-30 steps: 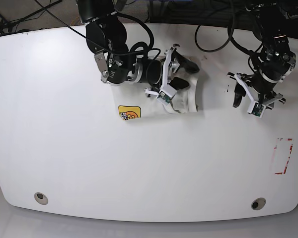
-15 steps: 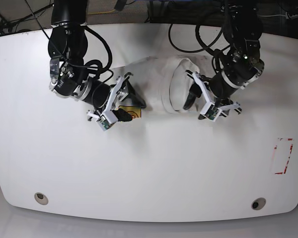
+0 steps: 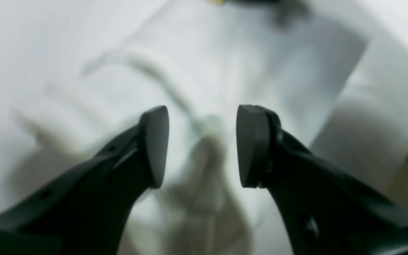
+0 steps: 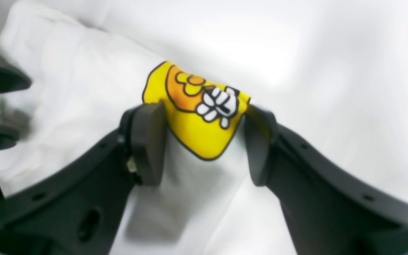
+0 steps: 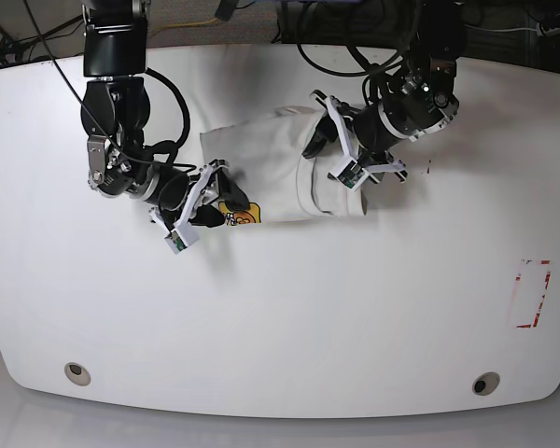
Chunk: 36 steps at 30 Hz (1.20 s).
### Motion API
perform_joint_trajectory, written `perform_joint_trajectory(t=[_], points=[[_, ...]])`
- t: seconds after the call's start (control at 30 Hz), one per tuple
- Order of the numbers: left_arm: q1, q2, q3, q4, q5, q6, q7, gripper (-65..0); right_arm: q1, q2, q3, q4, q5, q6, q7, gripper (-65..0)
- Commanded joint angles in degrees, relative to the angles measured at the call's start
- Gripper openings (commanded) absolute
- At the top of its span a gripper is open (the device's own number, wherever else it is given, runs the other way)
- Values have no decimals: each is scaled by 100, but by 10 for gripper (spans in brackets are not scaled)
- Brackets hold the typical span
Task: Fold the T-shirt properly
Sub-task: 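Fold the bundle over with both grippers, rolling it onto itself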
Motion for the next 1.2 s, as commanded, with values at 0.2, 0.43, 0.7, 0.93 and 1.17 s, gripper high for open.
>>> perform_joint_trajectory(t=[0.2,0.43,0.7,0.93,1.17], points=[[-569,-577,-179,-991,-116,3,-143,-374,136,235,11,-1074,-93,34,828,-323],[-1044,-673,-215,-1141,-116,3,-81,-374,92,244,64,-353,-287,34,573,-322],[-1079,-735,-179,108,-125,3,393,-372,118,270,81,359,-181,34,327,-322],[-798,-401,-144,398,-125,3,543,-372,321,279,73,342,-445,34,345,-322],[-473,-304,410,345,-116,30,464,-375,461,-46,73,201,-2054,34,793,-322]])
